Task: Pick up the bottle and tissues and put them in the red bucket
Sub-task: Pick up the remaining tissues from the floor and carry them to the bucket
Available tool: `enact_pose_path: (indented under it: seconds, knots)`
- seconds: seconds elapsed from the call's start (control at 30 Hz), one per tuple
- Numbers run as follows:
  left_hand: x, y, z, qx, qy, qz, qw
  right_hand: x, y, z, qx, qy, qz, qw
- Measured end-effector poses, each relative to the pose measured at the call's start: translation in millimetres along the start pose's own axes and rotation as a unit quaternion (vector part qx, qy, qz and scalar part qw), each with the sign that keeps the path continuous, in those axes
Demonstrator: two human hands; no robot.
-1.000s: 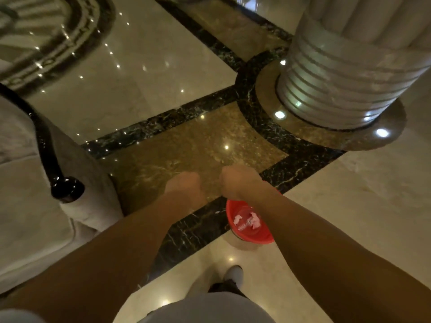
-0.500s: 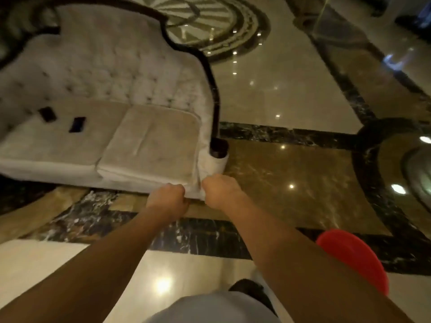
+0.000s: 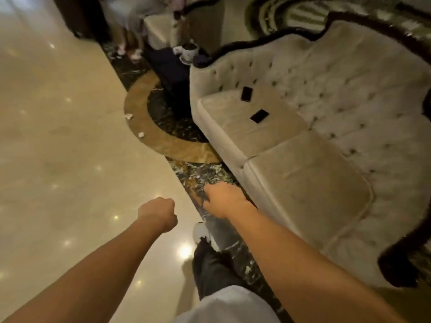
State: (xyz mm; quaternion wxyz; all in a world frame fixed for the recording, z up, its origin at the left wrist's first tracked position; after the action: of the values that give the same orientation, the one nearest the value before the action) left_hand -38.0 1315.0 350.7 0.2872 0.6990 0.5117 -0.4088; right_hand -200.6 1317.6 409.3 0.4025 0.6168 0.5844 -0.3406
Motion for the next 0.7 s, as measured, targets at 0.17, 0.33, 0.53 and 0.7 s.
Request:
enact_pose_path:
  seconds: [0.17, 0.33, 0.53, 0.7]
  knots:
    - [-53, 72, 75, -0.052, -0.004, -0.042, 0.998, -46, 60, 123, -0.079, 0.006, -0.014, 0.997]
    - [-121, 148, 150, -0.104, -0.064, -0.122, 0.985, -105, 91, 238, -0.108, 0.015, -0.065, 0.992]
    - [-138, 233, 214, -0.138, -0.027, -0.161, 0.977, -146, 164, 352, -0.151, 0.040, -0.096, 0.983]
    - [-154, 337, 308, -0.151, -0.021, -0.188, 0.970, -161, 241, 468, -0.174, 0.049, -0.109, 0.977]
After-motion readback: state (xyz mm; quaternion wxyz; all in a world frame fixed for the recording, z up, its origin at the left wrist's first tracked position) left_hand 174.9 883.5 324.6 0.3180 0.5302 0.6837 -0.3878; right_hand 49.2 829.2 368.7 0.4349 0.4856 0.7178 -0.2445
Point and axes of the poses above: each hand's wrist, its own z-axis towards the middle knuckle, its own x-axis out of the palm, y = z × x, the point moved 7 cm from there along z, towards the middle knuckle, and after that the axes turned 10 degrees about x, right-handed, at the moved point
